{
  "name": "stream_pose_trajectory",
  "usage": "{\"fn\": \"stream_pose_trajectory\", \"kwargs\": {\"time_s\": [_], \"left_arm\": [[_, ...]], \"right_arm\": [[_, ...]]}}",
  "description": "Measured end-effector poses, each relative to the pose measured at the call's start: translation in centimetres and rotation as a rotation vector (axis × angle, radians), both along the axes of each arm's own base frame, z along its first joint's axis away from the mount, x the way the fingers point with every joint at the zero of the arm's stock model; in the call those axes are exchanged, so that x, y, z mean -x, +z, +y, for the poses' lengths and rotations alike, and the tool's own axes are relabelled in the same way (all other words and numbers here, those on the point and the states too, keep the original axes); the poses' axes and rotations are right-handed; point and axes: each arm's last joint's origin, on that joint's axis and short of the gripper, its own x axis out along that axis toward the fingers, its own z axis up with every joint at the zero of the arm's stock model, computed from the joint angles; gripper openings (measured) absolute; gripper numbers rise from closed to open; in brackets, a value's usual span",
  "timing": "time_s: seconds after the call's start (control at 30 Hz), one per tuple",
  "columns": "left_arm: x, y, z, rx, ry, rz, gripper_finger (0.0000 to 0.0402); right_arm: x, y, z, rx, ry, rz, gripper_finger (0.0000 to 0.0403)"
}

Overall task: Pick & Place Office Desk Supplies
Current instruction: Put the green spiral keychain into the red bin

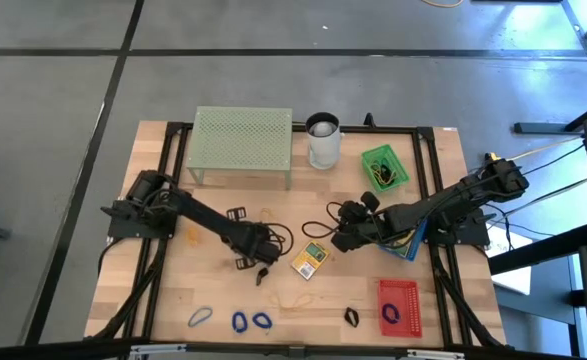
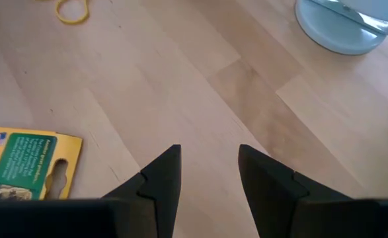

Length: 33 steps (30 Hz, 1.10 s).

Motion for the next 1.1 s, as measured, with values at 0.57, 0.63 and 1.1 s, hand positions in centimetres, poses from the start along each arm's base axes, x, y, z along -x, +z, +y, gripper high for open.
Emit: {"fn": "stream_pose_trajectory", "kwargs": {"time_s": [0.57, 0.63, 1.1], "left_arm": [[-0.6, -0.1, 1.0, 0.131, 0.008, 0.008, 0.001], [-0.6, -0.1, 1.0, 0.133, 0.011, 0.008, 0.0004], [-0.1, 1.2, -1.5, 0.138, -0.223, -0.051, 0.0003]], "right_arm": [[-0.1, 0.1, 0.0, 0.006, 0.017, -0.007, 0.0152], [-0.1, 0.1, 0.0, 0.006, 0.017, -0.007, 0.0152], [-0.2, 0.1, 0.1, 0.004, 0.017, -0.015, 0.0152]]}}
